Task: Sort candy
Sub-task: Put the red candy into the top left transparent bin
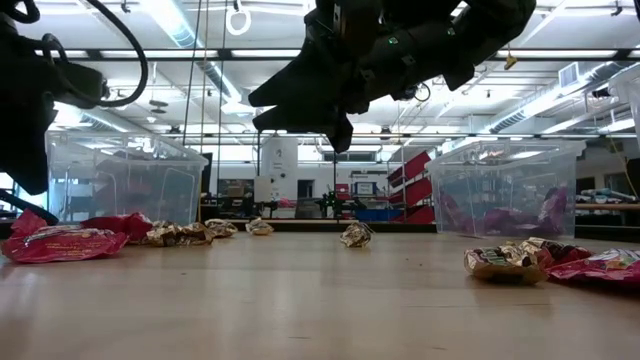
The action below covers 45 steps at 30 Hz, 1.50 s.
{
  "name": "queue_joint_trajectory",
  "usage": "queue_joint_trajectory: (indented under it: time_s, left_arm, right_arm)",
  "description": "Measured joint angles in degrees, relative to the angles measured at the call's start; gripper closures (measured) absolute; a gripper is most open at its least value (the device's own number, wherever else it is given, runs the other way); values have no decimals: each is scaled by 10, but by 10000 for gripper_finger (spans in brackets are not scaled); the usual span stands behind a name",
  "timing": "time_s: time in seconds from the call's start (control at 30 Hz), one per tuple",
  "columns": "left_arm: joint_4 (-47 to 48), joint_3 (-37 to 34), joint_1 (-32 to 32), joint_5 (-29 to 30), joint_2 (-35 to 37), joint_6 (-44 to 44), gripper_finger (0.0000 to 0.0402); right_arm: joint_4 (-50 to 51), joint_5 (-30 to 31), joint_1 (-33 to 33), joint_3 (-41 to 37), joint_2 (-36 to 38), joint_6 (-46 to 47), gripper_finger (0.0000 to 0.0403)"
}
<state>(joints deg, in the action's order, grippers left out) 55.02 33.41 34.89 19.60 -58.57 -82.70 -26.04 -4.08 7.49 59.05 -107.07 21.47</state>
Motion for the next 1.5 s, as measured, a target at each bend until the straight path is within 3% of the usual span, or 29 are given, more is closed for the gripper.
queue_joint_trajectory:
  time_s: [1.5]
  left_arm:
    - [-47, 0, 0, 3, -131, 1, 293]
  right_arm:
    - [0, 0, 0, 0, 0, -2, 273]
